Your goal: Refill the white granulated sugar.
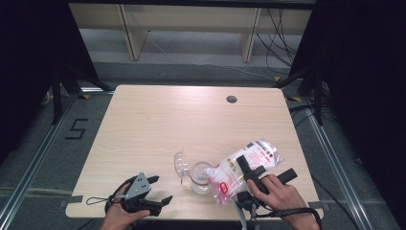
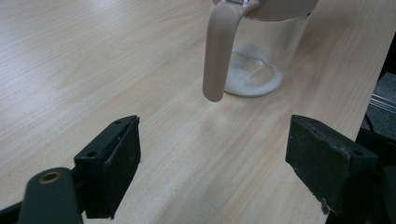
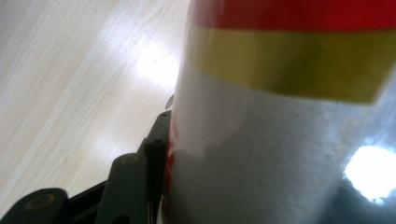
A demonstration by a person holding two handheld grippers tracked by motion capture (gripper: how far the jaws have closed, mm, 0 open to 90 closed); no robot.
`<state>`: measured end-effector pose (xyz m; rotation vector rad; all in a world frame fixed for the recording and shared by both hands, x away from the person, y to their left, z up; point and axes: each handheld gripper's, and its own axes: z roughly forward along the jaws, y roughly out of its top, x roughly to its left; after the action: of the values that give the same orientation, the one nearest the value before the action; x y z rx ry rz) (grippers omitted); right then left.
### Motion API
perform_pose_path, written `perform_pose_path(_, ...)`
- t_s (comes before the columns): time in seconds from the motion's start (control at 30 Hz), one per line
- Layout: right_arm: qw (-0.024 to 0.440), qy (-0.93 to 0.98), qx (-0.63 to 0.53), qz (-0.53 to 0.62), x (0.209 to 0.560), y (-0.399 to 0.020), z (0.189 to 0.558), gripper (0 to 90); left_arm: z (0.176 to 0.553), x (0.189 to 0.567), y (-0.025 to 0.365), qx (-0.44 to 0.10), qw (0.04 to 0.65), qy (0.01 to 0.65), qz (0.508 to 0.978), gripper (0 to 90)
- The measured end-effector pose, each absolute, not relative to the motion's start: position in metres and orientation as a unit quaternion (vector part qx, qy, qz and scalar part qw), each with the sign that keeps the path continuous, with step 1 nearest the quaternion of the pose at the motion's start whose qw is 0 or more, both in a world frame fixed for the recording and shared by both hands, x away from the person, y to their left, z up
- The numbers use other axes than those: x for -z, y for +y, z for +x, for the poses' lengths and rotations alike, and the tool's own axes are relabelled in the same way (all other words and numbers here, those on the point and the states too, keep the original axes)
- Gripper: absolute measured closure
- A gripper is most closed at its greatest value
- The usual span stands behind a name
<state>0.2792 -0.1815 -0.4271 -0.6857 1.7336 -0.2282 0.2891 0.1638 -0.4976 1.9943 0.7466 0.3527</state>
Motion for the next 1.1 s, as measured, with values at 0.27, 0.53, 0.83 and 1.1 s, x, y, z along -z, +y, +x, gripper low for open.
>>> perform_pose_path(0.27, 0.590, 0.746, 0.096, -0.293, 0.4262, -0.1822, 0.2791, 52.9, 0.2892, 0.4977, 0.1637, -0.143, 0.471, 0.304, 0.815, 17.7)
perform_pose_path(0.53, 0.592, 0.745, 0.097, -0.293, 0.4262, -0.1834, 0.2794, 53.1, 0.2894, 0.4979, 0.1636, -0.142, 0.471, 0.305, 0.815, 17.7)
perform_pose_path(0.83, 0.593, 0.743, 0.100, -0.295, 0.4251, -0.1835, 0.2790, 53.4, 0.2894, 0.4982, 0.1634, -0.144, 0.472, 0.305, 0.814, 17.7)
perform_pose_path(1.1, 0.592, 0.744, 0.096, -0.295, 0.4250, -0.1834, 0.2788, 53.7, 0.2890, 0.4983, 0.1634, -0.145, 0.473, 0.305, 0.814, 17.7)
